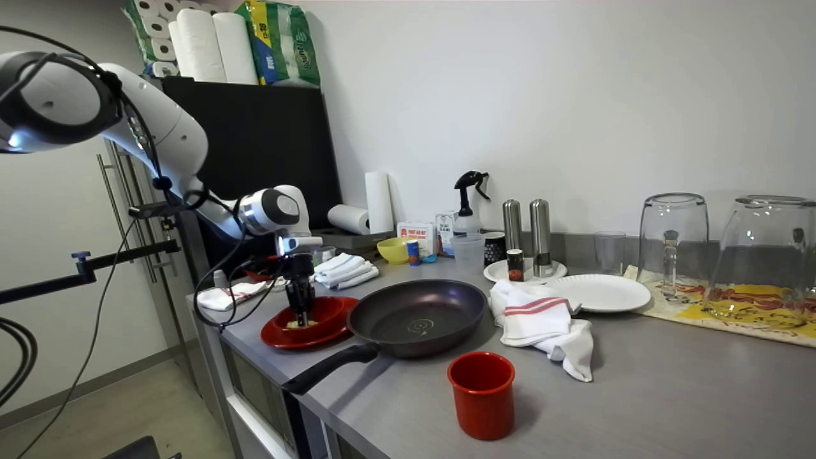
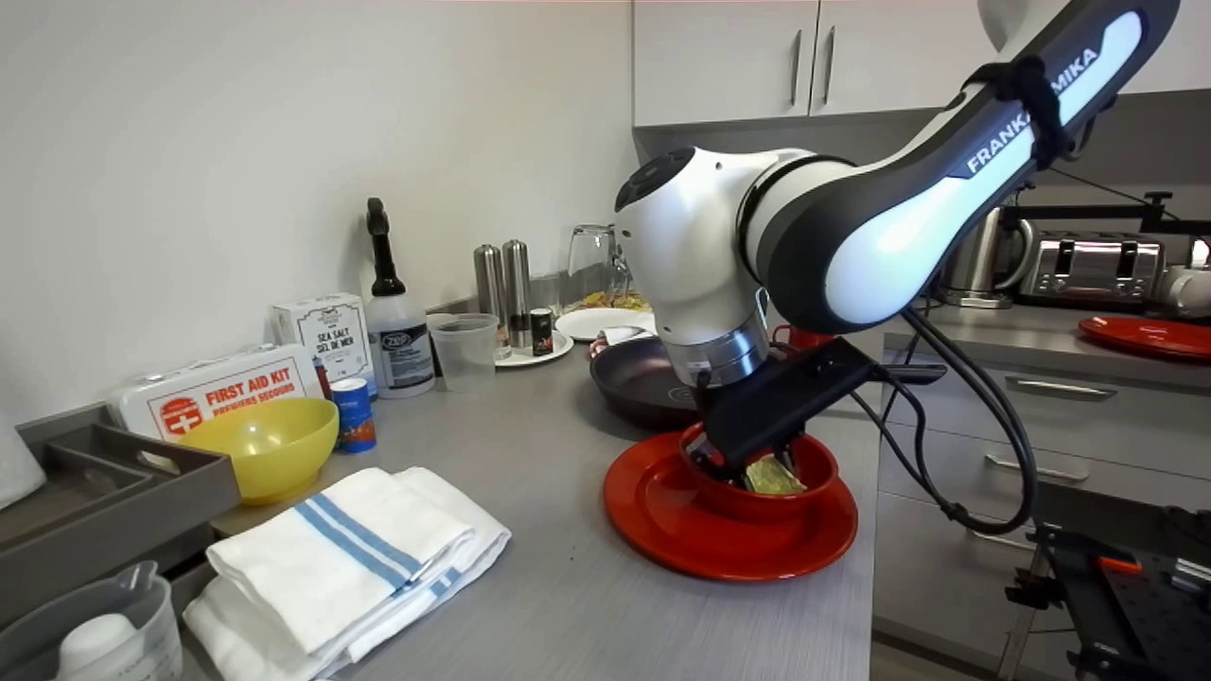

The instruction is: Use the sponge to wipe the red bowl

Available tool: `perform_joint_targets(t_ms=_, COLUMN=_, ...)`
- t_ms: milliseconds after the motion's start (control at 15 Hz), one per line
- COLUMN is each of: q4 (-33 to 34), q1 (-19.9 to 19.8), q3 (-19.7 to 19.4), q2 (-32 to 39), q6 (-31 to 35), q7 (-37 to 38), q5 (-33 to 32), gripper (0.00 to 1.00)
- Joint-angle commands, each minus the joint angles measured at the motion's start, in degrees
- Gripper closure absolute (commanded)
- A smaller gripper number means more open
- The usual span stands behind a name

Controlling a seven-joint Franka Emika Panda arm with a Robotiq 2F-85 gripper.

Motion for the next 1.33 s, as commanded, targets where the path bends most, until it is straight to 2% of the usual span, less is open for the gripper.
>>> perform_joint_targets(t_ms=0, q4=1.9, q1=-0.9, q3=0.4, q2=1.6, q6=1.7, q7=0.7, q5=5.6, gripper=0.77)
perform_joint_targets(t_ms=267, q4=1.2, q1=-2.6, q3=0.6, q2=0.3, q6=9.8, q7=0.6, q5=15.1, gripper=0.77)
perform_joint_targets(t_ms=467, q4=-0.2, q1=-3.5, q3=0.4, q2=-0.4, q6=18.3, q7=0.8, q5=20.5, gripper=0.77)
perform_joint_targets(t_ms=800, q4=-2.7, q1=-3.9, q3=0.0, q2=-0.7, q6=30.7, q7=0.8, q5=25.9, gripper=0.77)
perform_joint_targets(t_ms=1067, q4=-4.3, q1=-3.9, q3=-0.3, q2=-0.8, q6=35.7, q7=0.5, q5=27.2, gripper=0.77)
perform_joint_targets(t_ms=1267, q4=-4.7, q1=-3.9, q3=-0.5, q2=-0.6, q6=34.5, q7=0.4, q5=27.5, gripper=0.77)
